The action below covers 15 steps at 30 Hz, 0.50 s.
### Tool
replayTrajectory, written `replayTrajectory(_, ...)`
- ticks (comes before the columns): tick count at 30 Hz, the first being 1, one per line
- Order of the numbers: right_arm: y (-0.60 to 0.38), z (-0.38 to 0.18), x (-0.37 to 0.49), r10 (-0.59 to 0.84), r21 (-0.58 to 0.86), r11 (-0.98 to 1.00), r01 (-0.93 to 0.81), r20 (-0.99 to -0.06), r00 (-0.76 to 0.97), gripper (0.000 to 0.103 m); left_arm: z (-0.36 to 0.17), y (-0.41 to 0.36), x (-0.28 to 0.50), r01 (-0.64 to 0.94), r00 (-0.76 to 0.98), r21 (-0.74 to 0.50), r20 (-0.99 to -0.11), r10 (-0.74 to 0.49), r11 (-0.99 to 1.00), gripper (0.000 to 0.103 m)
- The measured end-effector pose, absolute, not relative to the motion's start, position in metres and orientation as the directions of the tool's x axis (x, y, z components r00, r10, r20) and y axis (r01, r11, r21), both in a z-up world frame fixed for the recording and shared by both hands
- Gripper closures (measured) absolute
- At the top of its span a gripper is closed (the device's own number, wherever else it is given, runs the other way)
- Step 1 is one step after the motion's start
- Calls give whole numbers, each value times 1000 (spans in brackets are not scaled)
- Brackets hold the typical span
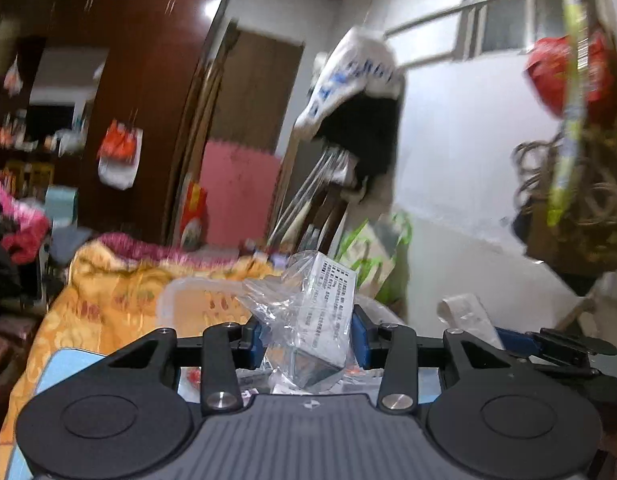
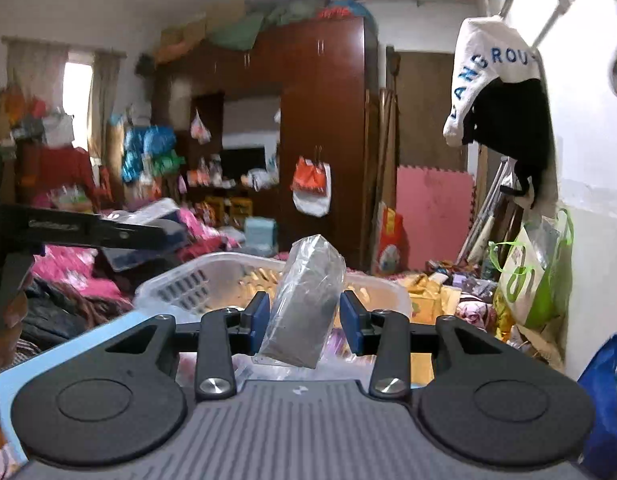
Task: Organize objects
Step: 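Lower both held bags into the basket and open both tools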
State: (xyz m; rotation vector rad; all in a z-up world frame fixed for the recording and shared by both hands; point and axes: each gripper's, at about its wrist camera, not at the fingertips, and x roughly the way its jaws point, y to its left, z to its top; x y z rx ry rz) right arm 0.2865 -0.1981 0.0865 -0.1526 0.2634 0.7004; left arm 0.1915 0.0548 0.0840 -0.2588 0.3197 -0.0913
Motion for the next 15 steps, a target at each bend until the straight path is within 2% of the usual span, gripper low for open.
replayTrajectory(2,-185,82,305,604,-42,757,-652,-336,723,60,81,56,214,17,931,-279,-346,-117,960,58)
replayTrajectory(4,-180,73,312,601,-37,758,-652,-351,718,55,75,56,228,9,917,-277,-380,-118,961,55)
replayTrajectory(5,-177,69,314,592,-49,761,-647,-357,723,41,73,54,232,2,909,-256,-403,-109,967,44)
replayTrajectory(6,-179,66,311,580,-63,769,-636,-349,736,32,70,51,235,-14,902,-223,-423,-84,975,35)
replayTrajectory(7,-181,63,307,571,-76,775,-627,-339,747,17,68,50,234,-31,903,-195,-425,-56,980,33)
replayTrajectory(8,-186,62,301,570,-84,776,-625,-330,753,11,68,49,230,-40,910,-167,-414,-34,985,30)
replayTrajectory(11,-206,65,283,602,-43,767,-640,-295,742,3,69,58,218,-58,919,-175,-394,-16,983,27)
replayTrajectory(13,-227,61,264,640,10,751,-660,-256,724,0,69,63,189,-32,939,-208,-343,-42,978,27)
replayTrajectory(15,-244,45,246,672,47,726,-686,-258,694,0,57,63,155,13,945,-212,-316,-82,977,19)
